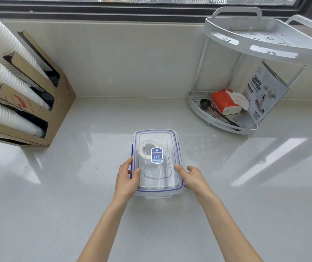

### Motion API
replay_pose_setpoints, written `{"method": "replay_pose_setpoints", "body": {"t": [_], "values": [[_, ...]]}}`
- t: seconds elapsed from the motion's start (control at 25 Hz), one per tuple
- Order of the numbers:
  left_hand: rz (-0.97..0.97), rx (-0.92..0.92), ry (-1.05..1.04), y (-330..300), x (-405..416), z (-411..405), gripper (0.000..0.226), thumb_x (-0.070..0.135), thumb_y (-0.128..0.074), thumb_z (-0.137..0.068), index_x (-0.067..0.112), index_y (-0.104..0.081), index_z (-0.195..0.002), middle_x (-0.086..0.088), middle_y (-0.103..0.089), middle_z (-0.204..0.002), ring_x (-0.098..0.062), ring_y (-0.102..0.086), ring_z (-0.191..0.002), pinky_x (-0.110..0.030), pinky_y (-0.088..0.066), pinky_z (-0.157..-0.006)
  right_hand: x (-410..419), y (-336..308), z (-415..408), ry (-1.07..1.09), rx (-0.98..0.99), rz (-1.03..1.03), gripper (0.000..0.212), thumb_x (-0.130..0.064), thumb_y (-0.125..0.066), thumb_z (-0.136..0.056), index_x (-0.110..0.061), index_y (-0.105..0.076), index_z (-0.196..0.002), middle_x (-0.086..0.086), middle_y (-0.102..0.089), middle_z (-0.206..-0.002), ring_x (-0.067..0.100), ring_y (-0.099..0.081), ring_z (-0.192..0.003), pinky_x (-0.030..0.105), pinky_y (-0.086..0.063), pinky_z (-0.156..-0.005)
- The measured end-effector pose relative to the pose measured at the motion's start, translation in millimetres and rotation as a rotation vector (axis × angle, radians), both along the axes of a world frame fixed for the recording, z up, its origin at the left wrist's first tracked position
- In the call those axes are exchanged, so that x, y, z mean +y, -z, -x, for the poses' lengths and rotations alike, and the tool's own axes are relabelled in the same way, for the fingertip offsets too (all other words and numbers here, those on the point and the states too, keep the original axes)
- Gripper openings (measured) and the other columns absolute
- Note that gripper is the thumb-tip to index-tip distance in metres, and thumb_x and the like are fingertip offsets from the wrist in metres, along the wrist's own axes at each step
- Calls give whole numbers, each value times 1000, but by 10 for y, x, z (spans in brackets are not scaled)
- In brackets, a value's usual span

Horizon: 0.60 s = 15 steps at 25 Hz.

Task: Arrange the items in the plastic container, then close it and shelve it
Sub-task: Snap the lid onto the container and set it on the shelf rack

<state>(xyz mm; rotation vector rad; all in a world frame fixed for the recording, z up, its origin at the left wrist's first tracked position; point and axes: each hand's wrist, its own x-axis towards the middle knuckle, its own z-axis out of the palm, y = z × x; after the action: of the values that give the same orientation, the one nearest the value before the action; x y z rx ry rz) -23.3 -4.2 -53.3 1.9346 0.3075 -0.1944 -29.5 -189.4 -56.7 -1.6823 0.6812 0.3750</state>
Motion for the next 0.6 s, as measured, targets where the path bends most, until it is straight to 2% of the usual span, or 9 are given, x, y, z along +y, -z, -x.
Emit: {"method": "replay_pose_setpoints", "body": {"t": [0.08,0.2,0.36,0.48,0.6], "values": [[3,0,-2,6,0,-5,48,16,-46,-92,16,-35,-138,-3,-38,-141,-13,-43,-105,-29,-42,-87,36,17,-6,43,-92,71,51,-34,-60,-83,-3,-49,-123,17,-53,-130,28,-56,-105,30,-46,-85],[3,-3,-4,10,1,-3,47,15,-46,-92,15,-35,-138,-3,-39,-141,-13,-43,-105,-29,-42,-86,108,-2,8,37,-183,188,39,-28,-58,-85,-6,-54,-116,16,-50,-121,24,-56,-91,30,-45,-81],[-2,3,-4,7,7,6,48,16,-46,-92,16,-35,-138,-3,-39,-142,-13,-43,-106,-34,-43,-94,165,-41,20,-15,-229,323,32,-25,-51,-89,-5,-52,-114,15,-47,-119,21,-50,-87,26,-39,-81],[-4,-2,0,1,6,6,48,16,-46,-92,16,-35,-138,-3,-39,-142,-15,-45,-110,-38,-43,-99,211,-52,16,-32,-246,434,31,-22,-47,-91,0,-51,-114,17,-45,-120,30,-53,-92,30,-39,-83],[-3,-3,6,-4,17,6,47,17,-47,-92,17,-35,-138,-3,-39,-143,-19,-45,-117,-34,-42,-96,233,-65,16,-51,-250,478,31,-22,-45,-92,1,-50,-113,17,-43,-121,34,-53,-97,32,-40,-84]]}}
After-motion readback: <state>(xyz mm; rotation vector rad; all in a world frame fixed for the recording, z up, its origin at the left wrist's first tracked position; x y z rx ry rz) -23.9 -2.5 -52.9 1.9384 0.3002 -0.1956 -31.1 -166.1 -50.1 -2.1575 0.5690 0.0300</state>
